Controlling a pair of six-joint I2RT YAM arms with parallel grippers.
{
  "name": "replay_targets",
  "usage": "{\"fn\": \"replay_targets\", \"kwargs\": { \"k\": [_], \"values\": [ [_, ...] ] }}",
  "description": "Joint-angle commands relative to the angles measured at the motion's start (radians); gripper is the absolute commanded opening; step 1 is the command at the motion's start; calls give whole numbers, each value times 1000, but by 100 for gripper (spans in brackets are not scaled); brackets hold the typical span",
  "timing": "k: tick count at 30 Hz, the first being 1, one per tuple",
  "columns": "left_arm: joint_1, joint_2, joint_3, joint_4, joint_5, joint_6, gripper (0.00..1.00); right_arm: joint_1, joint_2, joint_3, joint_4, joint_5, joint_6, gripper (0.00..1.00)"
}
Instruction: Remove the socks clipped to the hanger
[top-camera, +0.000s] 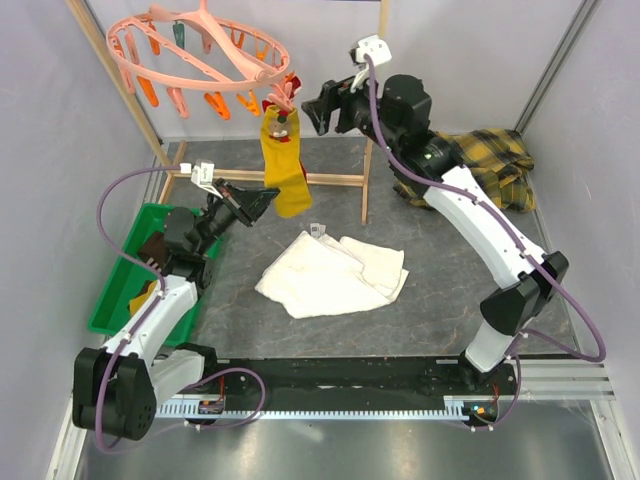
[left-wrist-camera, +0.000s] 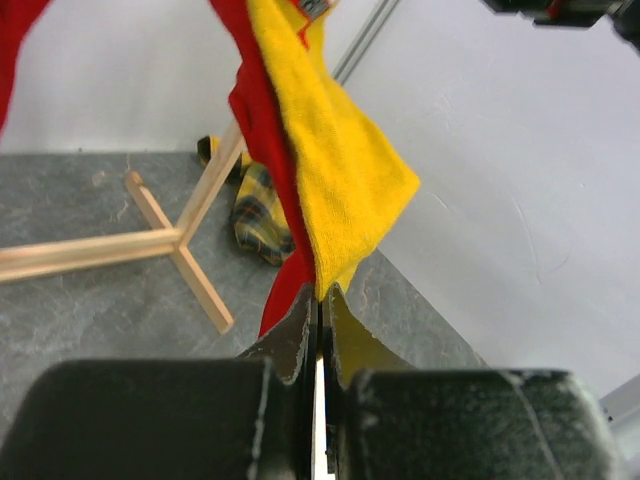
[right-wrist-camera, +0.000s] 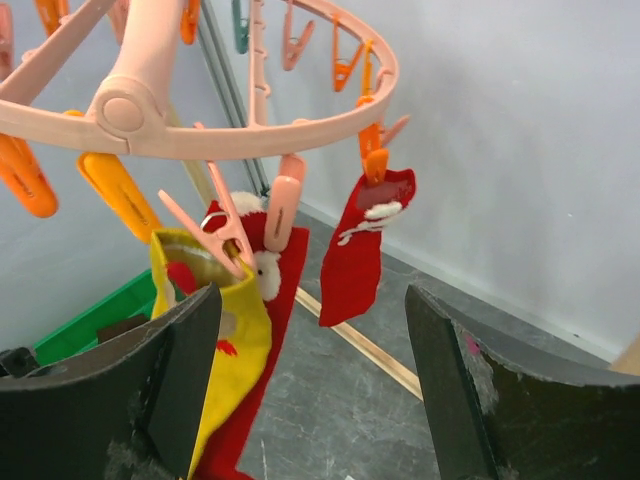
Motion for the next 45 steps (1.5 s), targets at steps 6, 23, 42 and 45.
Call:
{"fn": "replay_targets", "kwargs": {
  "k": [6, 23, 42, 45],
  "values": [
    [0, -76, -4, -95, 48, 13, 2, 128, 71, 171, -75, 13, -115, 84],
    [0, -96, 13, -129, 111, -17, 2, 136, 201, 361, -118, -31, -59, 70],
    [1, -108, 28, -126, 117, -13, 2, 205, 273, 449, -123, 113, -183, 64],
    [0, -110, 28, -126, 121, -10, 2, 217, 286, 450, -123, 153, -231, 67]
  ]
}}
